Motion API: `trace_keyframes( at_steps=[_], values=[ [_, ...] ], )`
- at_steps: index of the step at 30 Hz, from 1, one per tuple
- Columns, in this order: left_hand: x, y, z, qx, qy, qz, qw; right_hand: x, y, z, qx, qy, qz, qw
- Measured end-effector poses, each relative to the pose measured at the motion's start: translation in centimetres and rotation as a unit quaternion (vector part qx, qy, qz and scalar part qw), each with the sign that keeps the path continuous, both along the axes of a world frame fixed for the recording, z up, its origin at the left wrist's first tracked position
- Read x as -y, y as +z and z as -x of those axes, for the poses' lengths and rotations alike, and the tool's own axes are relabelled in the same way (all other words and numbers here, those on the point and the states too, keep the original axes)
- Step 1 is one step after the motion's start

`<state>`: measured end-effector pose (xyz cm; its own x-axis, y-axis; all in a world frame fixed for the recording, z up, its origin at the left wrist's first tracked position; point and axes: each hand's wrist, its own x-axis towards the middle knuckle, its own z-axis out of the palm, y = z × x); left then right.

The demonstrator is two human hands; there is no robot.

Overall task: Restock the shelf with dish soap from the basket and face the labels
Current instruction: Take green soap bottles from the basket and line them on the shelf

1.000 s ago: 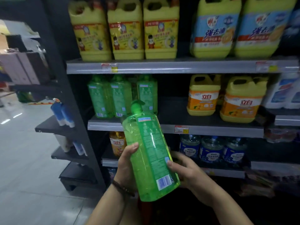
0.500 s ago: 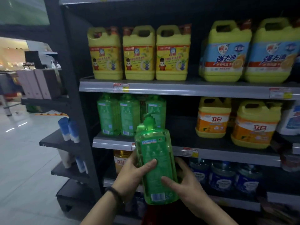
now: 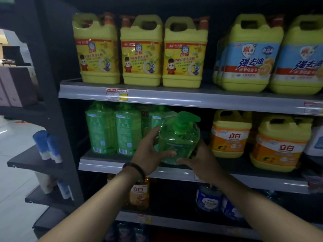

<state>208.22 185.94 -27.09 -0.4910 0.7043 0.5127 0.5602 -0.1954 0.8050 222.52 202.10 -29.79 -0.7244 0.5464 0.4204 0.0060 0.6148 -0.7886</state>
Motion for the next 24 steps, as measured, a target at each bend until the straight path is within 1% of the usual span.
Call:
trace_keyframes(
  at_steps=[3,7,12,15,19,22,24],
  values=[
    [-3.6,-0.5,0.4,0.014,-0.010,0.011,1.000,-2.7,0.0,-0.3,-0.005,-0.014,-0.004,1.000],
    [-7.2,-1.7,0.7,0.028,0.000,0.065,0.997,-5.8,-1.0,-0.9,0.028,-0.017,-0.009,0.999],
    [-10.0,-2.0,0.6,0.056,-0.009,0.124,0.991,-8.5,-1.8,-0.6,0.065,-0.008,0.011,0.998],
    [-11.2,-2.0,1.1,0.078,0.014,0.166,0.983,-9.9,-1.5,0.3,0.091,-0.002,0.017,0.996],
    [-11.6,-1.9,0.2,0.049,0.051,0.193,0.979,-10.8,-1.5,1.0,0.116,0.003,0.049,0.992],
    [-11.3,-2.7,-0.9,0.024,0.079,0.208,0.975,-10.1,-1.7,0.6,0.133,-0.015,0.047,0.990],
    [-10.7,-3.5,-1.0,0.016,0.076,0.228,0.971,-8.6,-1.4,-0.3,0.143,-0.031,0.044,0.988]
  ],
)
